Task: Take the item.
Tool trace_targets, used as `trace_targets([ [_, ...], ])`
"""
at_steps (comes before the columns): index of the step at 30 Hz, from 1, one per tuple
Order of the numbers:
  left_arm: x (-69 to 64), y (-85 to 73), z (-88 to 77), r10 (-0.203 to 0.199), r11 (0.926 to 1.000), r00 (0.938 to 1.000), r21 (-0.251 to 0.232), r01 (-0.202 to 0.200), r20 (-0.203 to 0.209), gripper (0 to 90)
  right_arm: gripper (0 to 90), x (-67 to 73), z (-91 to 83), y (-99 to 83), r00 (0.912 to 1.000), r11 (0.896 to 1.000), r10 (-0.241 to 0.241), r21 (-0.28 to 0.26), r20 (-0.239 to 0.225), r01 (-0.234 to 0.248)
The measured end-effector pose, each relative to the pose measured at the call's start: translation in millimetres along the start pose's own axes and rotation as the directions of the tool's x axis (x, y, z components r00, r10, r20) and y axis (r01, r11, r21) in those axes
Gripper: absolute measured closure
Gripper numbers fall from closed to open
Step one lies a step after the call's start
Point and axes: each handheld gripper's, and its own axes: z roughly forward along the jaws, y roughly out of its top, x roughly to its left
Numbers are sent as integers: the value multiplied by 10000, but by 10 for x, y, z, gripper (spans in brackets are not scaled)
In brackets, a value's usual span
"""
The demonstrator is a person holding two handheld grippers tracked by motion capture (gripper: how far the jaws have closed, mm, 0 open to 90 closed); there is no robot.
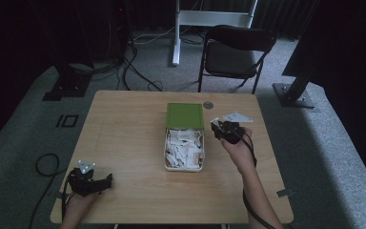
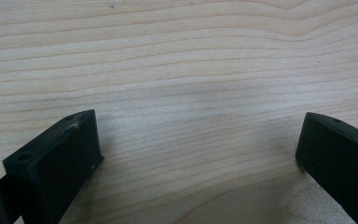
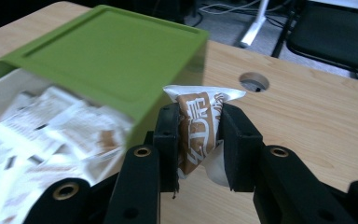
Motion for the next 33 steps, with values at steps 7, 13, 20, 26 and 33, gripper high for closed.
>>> trace_targets([
  [7,0,0,-1,0,10000,10000,11,0,-4,7,699,-129,154,-41,9972,9995,295,-80,684,-290],
  [13,0,1,-1,1,10000,10000,14,-1,-4,7,699,-211,291,-65,9933,9986,517,78,1034,-528],
  [20,0,0,-1,0,10000,10000,11,0,-2,6,699,-345,451,-168,9850,9946,935,315,1452,-991],
  [26,0,0,-1,3,10000,10000,13,-3,-4,6,699,-427,613,-268,9769,9900,1208,508,1762,-1316],
  [33,0,0,-1,4,10000,10000,14,-4,-4,6,699,-400,824,-361,9767,9852,1316,866,1697,-1478],
])
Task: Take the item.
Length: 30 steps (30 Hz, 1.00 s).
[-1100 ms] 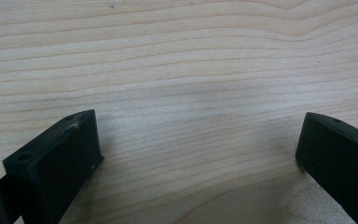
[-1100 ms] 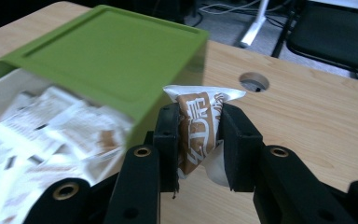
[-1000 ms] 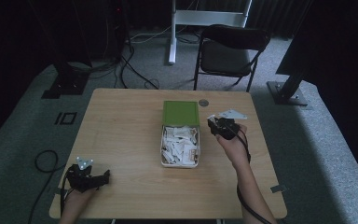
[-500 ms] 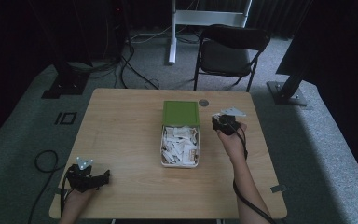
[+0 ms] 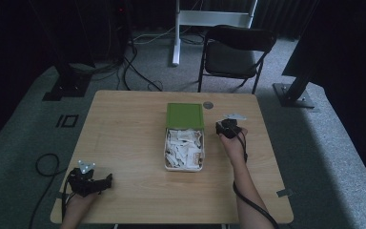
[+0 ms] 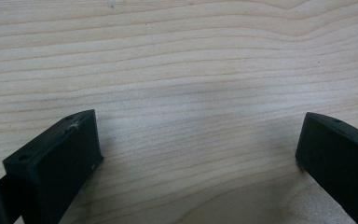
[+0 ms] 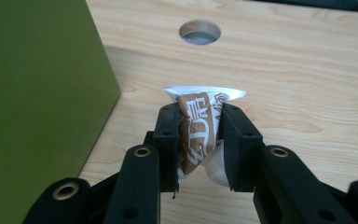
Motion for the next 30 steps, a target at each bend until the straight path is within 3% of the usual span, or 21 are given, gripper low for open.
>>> trace_targets([
  [7,0,-1,1,-2,10000,10000,-14,2,5,7,699,72,124,-20,9999,9997,101,203,-96,-99],
  [12,0,-1,1,-1,10000,10000,-16,1,5,6,699,49,221,-29,9994,9990,100,438,319,-113],
  [19,0,0,0,-3,10000,10000,-4,3,1,6,685,32,329,-50,9985,9966,268,772,482,-305],
  [21,0,0,0,-2,10000,10000,-3,2,0,6,652,35,349,-62,9985,9953,364,881,413,-399],
  [23,0,0,0,-3,10000,10000,-2,3,-1,7,561,39,359,-68,9987,9944,402,968,313,-430],
  [27,0,0,0,-1,10000,10000,-2,1,-2,6,416,41,319,-57,9988,9961,475,735,132,-483],
  [30,0,0,0,1,10000,10000,-1,-1,1,7,355,14,263,-45,9983,9967,569,571,150,-577],
])
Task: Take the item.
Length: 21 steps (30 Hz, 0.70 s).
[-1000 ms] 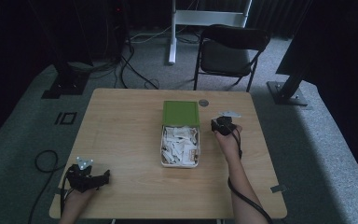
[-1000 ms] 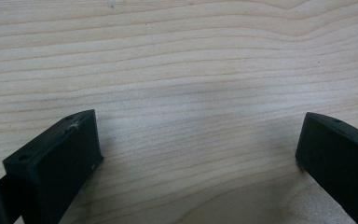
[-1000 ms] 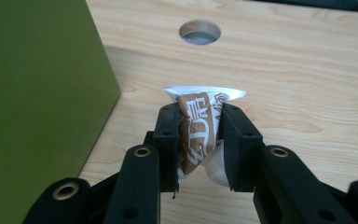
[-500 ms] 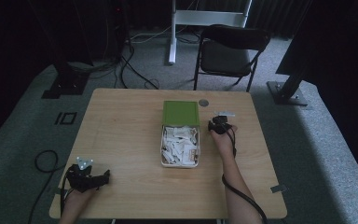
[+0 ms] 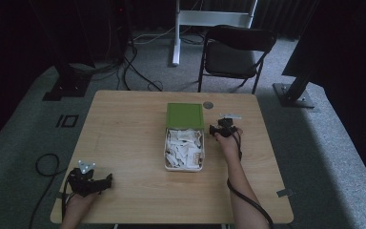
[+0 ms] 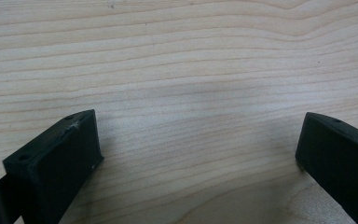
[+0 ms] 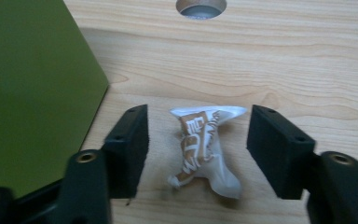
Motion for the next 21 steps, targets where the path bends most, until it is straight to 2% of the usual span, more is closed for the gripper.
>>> trace_targets([
  [1,0,0,0,0,10000,10000,1,0,0,6,324,-7,-20,-1,10000,10000,-7,-76,63,8],
  [7,0,0,0,-1,10000,10000,0,1,-1,7,131,-27,-152,-37,9997,9999,-13,-107,-234,10],
  [10,0,0,0,-1,10000,10000,-1,1,-1,7,133,-39,-236,-70,9996,9998,-91,-167,-262,87],
  [12,0,0,1,-1,10000,10000,-13,1,3,7,133,-64,-289,-85,9997,9996,31,-280,-253,-39],
  [16,0,0,1,-4,10000,10000,-13,4,3,6,133,-104,-385,-110,9999,9992,-104,-397,-110,99],
  [21,0,0,1,-1,10000,10000,-13,1,2,6,133,-172,-493,-152,10000,9988,-38,-481,46,41],
])
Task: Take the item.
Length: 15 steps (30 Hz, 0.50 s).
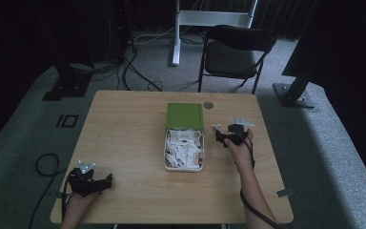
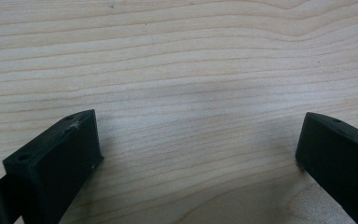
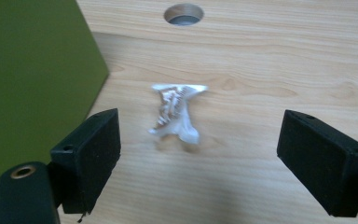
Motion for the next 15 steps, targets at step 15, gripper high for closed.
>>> trace_targets([
  [15,-1,0,-1,-1,10000,10000,10,1,-3,7,133,-178,-191,-196,9991,9994,340,-40,243,-339],
])
